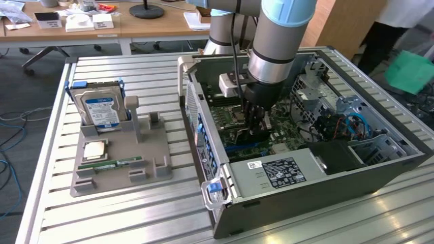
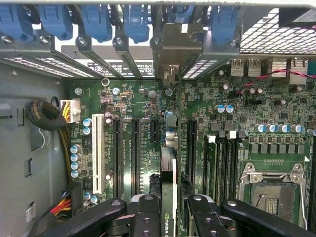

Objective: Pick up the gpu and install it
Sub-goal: 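Insert the gpu into the slot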

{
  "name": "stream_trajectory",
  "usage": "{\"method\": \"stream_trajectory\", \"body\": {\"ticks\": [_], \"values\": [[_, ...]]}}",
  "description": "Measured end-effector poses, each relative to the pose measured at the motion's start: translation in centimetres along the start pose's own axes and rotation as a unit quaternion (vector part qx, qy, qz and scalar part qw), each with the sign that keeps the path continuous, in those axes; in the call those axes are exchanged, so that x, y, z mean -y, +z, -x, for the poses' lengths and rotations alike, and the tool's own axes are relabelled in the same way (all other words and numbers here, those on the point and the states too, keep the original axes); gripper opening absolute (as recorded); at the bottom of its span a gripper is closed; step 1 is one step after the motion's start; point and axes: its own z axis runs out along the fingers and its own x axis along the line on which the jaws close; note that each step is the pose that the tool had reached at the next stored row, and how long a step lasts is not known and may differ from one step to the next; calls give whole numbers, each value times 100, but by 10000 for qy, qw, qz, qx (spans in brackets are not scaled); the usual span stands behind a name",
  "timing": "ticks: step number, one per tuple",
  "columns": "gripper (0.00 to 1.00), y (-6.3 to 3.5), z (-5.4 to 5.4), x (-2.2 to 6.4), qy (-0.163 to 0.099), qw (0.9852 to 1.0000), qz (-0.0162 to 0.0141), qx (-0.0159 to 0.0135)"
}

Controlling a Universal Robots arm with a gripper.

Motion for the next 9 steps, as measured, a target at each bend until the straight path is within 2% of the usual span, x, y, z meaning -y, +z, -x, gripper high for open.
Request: {"method": "stream_trajectory", "body": {"ticks": [9], "values": [[26,18,0,0,-1,10000,-1,2]]}}
